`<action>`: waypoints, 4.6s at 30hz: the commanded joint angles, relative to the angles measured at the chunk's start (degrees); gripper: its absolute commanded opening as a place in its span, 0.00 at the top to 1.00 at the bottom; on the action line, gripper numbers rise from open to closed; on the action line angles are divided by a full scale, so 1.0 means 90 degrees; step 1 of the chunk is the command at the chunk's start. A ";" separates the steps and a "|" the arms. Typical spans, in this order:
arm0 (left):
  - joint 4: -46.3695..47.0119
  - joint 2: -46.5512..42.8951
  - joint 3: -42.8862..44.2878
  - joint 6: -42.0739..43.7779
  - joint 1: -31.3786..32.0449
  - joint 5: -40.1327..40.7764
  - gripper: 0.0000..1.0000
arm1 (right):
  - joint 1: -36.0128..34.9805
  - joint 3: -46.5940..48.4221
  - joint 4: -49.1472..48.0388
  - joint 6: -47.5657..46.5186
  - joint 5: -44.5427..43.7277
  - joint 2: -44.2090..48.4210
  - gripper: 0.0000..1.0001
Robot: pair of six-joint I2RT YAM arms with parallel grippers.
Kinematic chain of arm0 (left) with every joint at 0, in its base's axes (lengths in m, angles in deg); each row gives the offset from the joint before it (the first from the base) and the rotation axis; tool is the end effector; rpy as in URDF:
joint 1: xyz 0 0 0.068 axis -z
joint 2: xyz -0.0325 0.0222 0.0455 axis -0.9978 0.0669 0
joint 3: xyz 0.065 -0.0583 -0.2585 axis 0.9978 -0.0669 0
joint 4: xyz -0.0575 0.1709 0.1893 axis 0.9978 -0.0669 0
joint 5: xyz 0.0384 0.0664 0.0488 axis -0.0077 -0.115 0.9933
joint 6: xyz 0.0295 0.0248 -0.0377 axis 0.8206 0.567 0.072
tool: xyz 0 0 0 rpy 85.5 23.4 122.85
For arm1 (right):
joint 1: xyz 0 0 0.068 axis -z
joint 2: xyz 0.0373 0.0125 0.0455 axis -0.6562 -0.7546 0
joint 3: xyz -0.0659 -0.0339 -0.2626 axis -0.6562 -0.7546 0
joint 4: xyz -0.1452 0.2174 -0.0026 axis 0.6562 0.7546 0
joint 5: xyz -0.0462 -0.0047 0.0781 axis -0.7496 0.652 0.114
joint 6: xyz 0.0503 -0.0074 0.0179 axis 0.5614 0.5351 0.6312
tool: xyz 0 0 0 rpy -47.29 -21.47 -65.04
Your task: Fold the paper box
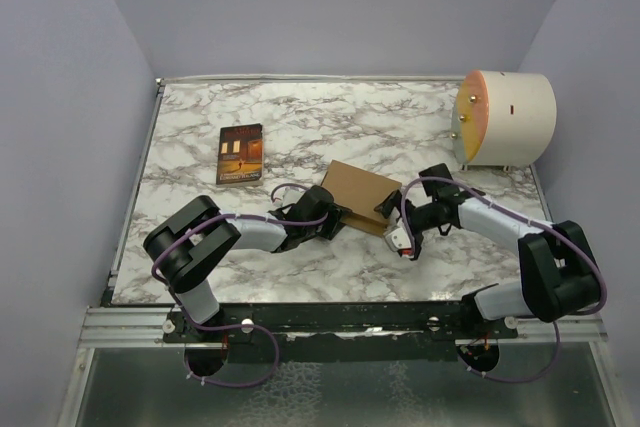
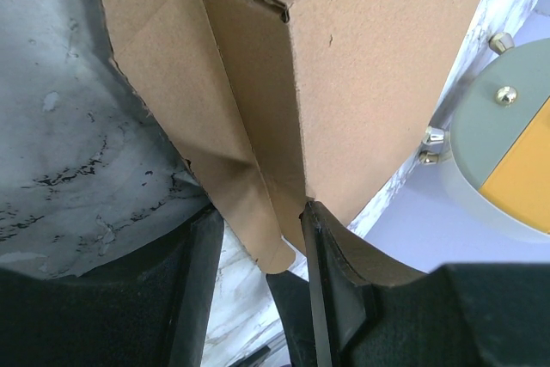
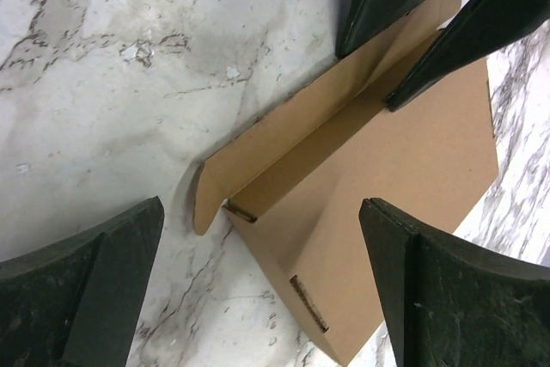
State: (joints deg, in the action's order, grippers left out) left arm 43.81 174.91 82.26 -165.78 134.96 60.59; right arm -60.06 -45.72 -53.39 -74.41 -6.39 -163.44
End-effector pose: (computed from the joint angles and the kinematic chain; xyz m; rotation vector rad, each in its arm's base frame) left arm 0.2104 -0.2316 0.1272 -1.2937 2.2528 -1.0699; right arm 0.2029 0.0962 0.1576 -2.1964 0.8586 0.4002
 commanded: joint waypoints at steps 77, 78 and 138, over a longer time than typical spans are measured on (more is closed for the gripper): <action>-0.0885 0.0568 -0.0189 0.0266 -0.0196 -0.0045 0.56 | -0.0569 0.0442 -0.1214 0.0851 -0.1002 -0.0265 0.23; -0.0879 0.0563 -0.0191 0.0268 -0.0199 -0.0051 0.56 | -0.0569 0.0448 -0.1198 0.0851 -0.1012 -0.0272 0.24; -0.0723 0.0740 -0.0230 0.0338 -0.0262 -0.0206 0.51 | -0.0510 0.0314 -0.1584 0.1404 -0.0600 -0.0398 0.23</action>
State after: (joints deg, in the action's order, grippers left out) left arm 47.36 177.40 82.70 -164.71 132.77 58.23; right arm -64.89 -43.10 -64.19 -62.70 -14.91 -166.54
